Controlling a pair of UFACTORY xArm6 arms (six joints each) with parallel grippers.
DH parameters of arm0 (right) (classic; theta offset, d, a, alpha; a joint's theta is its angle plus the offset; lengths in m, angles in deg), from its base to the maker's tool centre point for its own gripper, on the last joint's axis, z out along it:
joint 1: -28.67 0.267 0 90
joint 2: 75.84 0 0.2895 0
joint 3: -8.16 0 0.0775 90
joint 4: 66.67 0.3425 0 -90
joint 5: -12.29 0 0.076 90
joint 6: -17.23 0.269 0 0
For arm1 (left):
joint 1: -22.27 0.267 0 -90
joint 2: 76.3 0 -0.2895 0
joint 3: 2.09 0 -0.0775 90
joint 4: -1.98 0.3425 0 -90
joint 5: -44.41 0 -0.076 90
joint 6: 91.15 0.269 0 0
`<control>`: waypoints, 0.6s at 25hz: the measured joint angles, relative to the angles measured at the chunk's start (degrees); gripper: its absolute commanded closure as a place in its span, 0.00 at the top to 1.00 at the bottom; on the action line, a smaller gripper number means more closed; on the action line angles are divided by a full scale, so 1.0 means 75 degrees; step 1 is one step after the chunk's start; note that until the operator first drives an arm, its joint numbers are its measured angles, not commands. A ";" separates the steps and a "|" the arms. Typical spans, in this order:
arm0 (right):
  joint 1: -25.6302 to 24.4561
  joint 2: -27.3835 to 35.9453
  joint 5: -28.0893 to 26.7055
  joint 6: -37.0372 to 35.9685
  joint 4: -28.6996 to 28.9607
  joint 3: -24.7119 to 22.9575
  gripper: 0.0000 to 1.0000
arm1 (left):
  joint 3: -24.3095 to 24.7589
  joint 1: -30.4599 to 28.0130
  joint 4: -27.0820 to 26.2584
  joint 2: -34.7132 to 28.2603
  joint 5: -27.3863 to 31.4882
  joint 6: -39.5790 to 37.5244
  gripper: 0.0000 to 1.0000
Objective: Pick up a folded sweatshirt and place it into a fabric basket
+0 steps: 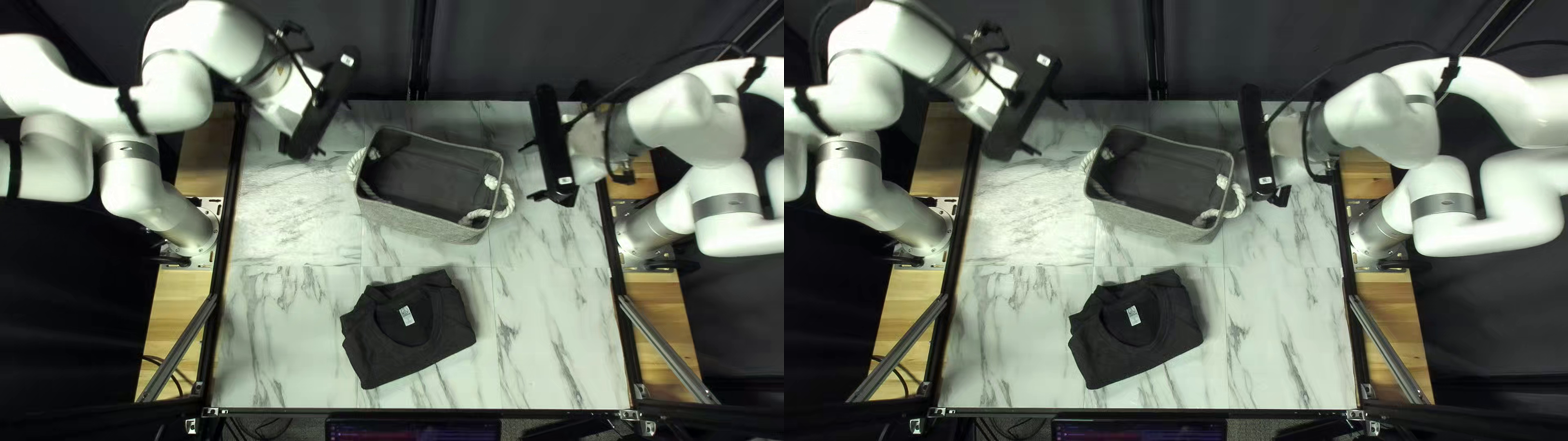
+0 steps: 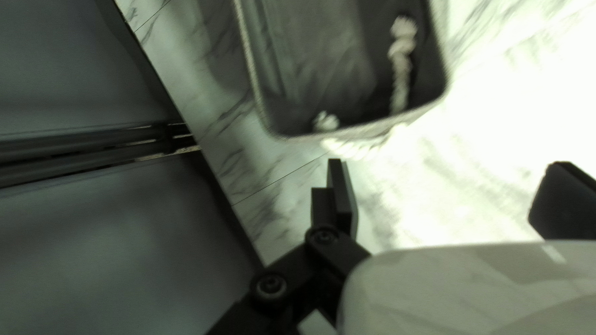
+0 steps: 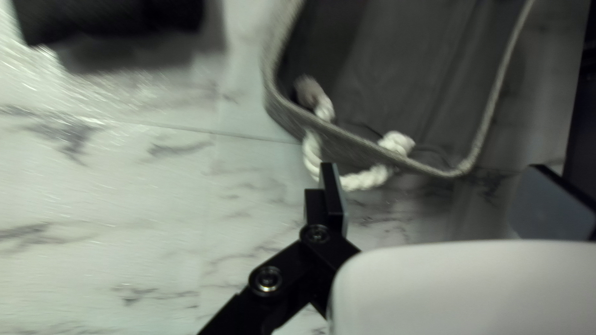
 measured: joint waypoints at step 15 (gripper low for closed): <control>0.1225 -0.0811 0.0676 -0.0041 0.0657 -0.0116 1.00 | 0.0765 -0.2650 0.5177 0.1930 -0.1807 -0.5218 1.00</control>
